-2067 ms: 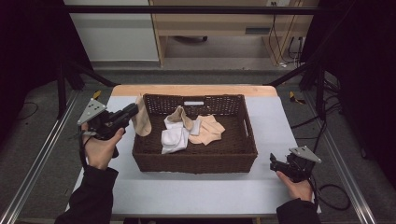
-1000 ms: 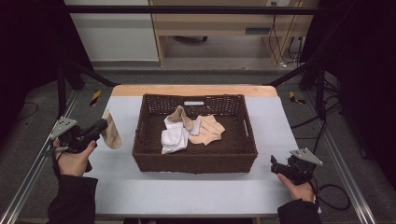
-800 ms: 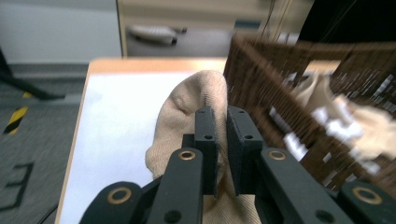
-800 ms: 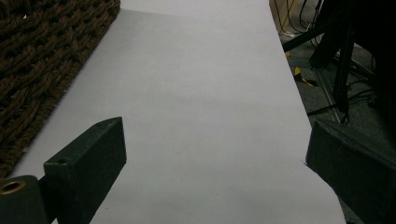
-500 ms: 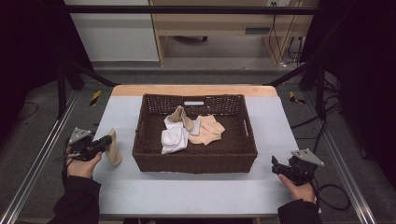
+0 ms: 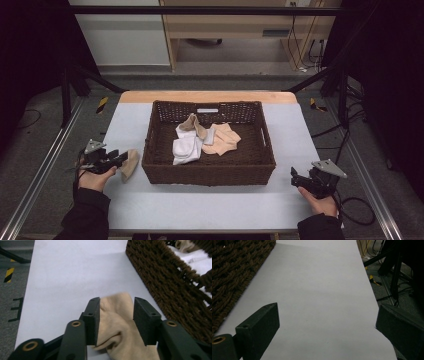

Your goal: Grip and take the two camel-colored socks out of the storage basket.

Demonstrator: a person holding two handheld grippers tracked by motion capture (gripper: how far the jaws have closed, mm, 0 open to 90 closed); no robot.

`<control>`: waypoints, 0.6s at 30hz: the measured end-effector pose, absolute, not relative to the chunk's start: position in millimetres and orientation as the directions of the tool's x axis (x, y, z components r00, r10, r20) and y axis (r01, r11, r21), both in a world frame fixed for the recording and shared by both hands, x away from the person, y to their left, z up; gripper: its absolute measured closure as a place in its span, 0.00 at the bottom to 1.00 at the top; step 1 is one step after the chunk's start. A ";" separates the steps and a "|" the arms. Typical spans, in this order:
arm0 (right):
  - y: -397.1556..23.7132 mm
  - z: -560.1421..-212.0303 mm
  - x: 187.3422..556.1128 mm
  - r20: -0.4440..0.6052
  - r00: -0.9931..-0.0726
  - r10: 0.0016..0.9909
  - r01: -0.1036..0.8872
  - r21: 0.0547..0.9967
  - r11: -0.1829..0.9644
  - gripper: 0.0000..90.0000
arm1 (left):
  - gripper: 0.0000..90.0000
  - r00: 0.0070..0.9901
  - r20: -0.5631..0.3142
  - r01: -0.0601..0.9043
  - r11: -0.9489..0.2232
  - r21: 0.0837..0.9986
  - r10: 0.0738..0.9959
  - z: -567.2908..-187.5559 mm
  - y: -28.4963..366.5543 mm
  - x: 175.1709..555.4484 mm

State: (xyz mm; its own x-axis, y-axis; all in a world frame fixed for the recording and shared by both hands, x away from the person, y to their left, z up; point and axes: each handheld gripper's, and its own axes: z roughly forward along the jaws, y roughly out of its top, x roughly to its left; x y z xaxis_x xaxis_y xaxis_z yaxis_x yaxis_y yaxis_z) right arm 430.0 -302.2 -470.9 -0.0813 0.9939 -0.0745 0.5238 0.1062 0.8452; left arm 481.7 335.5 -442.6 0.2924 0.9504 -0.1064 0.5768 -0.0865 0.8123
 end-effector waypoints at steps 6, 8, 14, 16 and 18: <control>-302.0 -471.1 430.3 -0.073 -0.082 0.994 0.525 0.844 0.106 0.06 | 0.54 0.281 -0.119 0.516 -0.045 0.856 0.952 -422.9 334.0 476.0; -302.2 -471.0 430.2 -0.074 -0.081 0.994 0.525 0.844 0.106 0.06 | 0.54 0.282 -0.124 0.497 -0.034 0.867 0.951 -417.0 332.2 473.8; -302.2 -471.0 430.3 -0.074 -0.084 0.994 0.524 0.845 0.107 0.06 | 0.52 0.294 -0.118 0.450 -0.028 0.893 0.949 -403.8 326.7 469.1; -302.3 -471.0 430.5 -0.074 -0.083 0.994 0.525 0.845 0.107 0.06 | 0.51 0.302 -0.122 0.437 -0.023 0.899 0.945 -399.3 323.9 467.3; -302.6 -471.0 430.6 -0.073 -0.084 0.994 0.525 0.845 0.107 0.06 | 0.51 0.308 -0.125 0.418 -0.016 0.908 0.943 -394.7 320.6 465.5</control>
